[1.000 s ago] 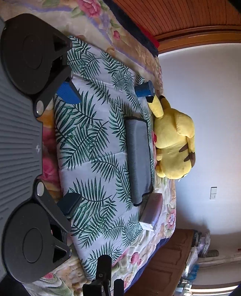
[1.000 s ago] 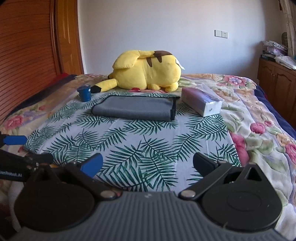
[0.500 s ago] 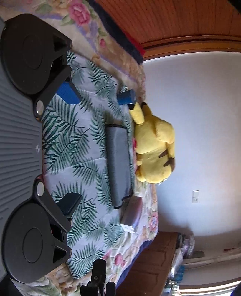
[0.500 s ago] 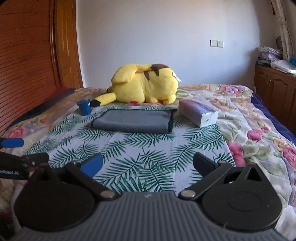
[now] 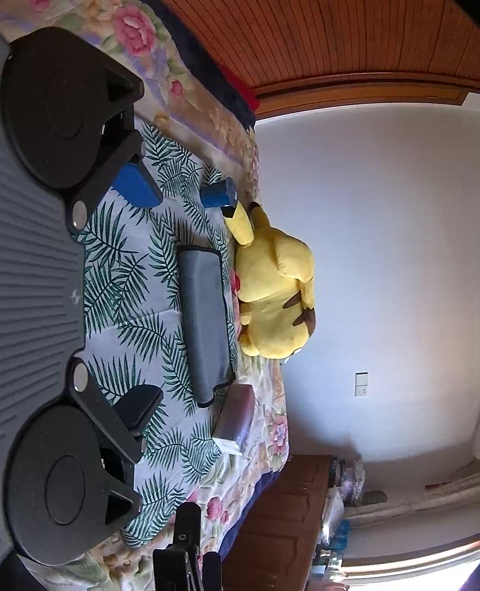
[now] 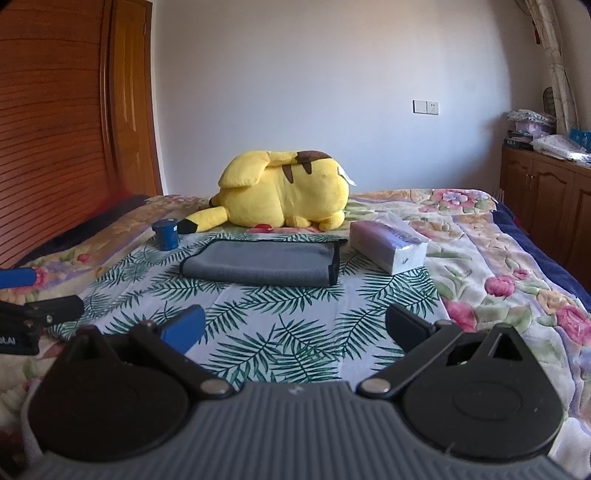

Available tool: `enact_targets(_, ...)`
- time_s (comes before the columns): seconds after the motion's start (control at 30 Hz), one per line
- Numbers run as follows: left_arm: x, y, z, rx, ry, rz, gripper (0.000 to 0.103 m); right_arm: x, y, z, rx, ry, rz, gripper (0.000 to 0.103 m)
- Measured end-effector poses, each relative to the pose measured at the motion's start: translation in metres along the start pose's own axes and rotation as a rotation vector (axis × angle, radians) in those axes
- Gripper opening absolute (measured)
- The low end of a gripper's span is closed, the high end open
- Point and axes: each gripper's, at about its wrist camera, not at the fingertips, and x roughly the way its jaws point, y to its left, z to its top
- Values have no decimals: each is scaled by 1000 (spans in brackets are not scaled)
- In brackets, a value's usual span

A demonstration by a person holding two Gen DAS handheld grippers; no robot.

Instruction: Fold towel

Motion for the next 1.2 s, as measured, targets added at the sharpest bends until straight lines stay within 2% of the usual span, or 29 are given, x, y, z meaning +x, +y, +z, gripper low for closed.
enact_targets(0.63,-11,3,6,-7,-84,39,103,-13,-2,2,5,-100,-37,103)
enact_targets(1.2,-11,3,5,-6,-78,39,103,-14,-2,2,-1,-115,-45,103)
